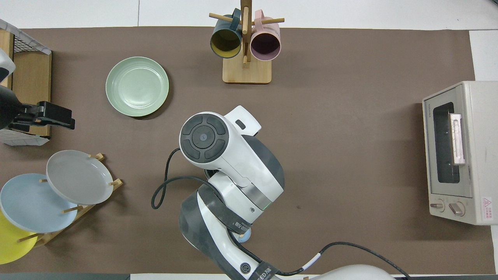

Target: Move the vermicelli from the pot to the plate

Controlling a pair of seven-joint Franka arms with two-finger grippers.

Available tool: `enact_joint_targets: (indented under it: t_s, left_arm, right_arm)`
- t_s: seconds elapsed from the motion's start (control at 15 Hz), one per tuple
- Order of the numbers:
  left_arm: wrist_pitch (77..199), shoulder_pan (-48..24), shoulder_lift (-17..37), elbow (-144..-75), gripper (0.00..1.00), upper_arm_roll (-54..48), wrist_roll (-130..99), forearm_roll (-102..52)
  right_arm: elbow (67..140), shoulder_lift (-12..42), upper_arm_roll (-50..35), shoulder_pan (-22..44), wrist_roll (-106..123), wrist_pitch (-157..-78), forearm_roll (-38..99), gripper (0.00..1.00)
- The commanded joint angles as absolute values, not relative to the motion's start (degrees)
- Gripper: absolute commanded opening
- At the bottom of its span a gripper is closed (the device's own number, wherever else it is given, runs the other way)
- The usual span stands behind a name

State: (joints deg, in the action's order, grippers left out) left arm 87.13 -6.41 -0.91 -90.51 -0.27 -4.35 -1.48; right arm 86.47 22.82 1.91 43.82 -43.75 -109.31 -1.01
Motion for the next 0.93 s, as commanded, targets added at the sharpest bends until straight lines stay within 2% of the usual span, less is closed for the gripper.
enact_joint_targets:
  t_s: [0.0, 0.27, 0.47, 0.67, 0.87]
  left_arm:
    - [86.9, -6.1, -2.1, -91.6, 1.0, -0.5, -4.0, -0.5]
    - [86.9, -6.1, -2.1, -91.7, 1.0, -0.5, -4.0, -0.5]
    - [86.9, -6.1, -2.1, -91.7, 1.0, -0.5, -4.1, -0.5]
    - [87.3, -6.2, -2.1, -91.7, 1.0, -0.5, -4.1, -0.5]
    - [87.4, -6.2, -2.1, -91.7, 1.0, -0.5, -4.3, -0.5]
  right_arm:
    - [93.2, 19.0, 1.3, 43.4, -40.8, -112.8, -1.1, 1.0]
    - [98.8, 17.3, 0.9, 43.4, -39.4, -118.1, -1.1, 1.0]
    - [99.7, 17.1, 0.9, 43.3, -39.3, -119.0, -1.1, 1.0]
    - [99.9, 17.0, 0.9, 43.4, -39.3, -118.9, -1.1, 0.83]
    - [100.3, 16.9, 0.9, 43.4, -39.2, -119.0, -1.1, 0.71]
